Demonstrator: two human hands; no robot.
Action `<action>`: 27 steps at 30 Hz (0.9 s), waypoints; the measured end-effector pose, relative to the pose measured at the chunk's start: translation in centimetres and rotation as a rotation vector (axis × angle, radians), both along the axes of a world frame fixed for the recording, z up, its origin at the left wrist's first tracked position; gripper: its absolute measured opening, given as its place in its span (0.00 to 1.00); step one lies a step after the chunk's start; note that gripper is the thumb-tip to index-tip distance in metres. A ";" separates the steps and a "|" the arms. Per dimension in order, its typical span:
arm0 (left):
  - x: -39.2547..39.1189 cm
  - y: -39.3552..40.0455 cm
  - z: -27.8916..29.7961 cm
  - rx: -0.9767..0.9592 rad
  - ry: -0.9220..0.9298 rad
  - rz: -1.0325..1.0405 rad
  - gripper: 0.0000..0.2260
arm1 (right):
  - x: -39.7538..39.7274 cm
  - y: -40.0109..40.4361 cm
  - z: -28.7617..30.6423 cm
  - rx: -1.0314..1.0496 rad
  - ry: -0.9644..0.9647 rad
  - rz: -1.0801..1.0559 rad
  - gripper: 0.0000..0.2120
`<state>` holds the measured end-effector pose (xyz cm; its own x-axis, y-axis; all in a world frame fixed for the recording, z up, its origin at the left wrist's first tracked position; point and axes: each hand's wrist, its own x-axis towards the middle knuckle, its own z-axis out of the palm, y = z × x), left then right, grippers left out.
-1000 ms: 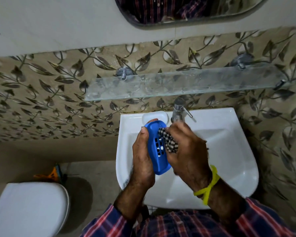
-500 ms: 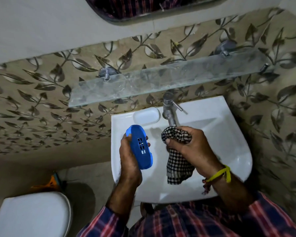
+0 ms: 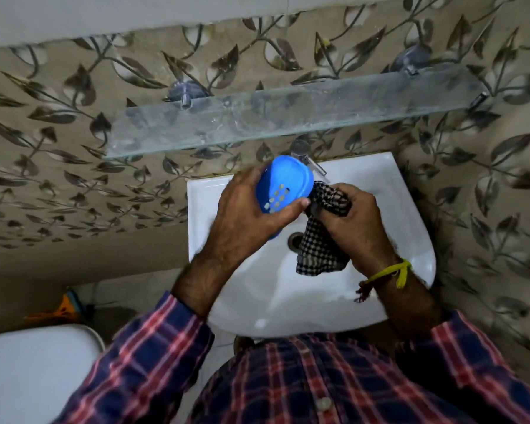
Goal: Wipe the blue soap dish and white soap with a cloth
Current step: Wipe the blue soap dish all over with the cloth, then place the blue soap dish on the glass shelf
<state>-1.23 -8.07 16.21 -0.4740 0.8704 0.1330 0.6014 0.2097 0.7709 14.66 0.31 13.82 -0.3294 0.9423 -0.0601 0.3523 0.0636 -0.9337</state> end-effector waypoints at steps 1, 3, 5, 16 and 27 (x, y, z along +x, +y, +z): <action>-0.4 0.6 0.5 0.014 0.101 -0.041 0.37 | -0.4 0.3 0.4 0.035 -0.011 0.006 0.08; -0.8 1.7 1.4 0.063 0.254 -0.120 0.37 | -1.0 0.8 1.2 0.100 -0.028 0.003 0.09; -1.2 2.8 2.6 0.134 0.350 -0.191 0.37 | -1.2 1.4 2.0 0.131 -0.035 -0.020 0.09; -7.8 11.9 6.3 -0.003 0.602 -0.329 0.40 | 0.1 2.9 1.3 0.080 0.010 -0.068 0.06; -8.2 11.3 6.9 0.056 0.544 -0.289 0.47 | -0.1 4.1 -0.6 -0.004 0.010 -0.053 0.06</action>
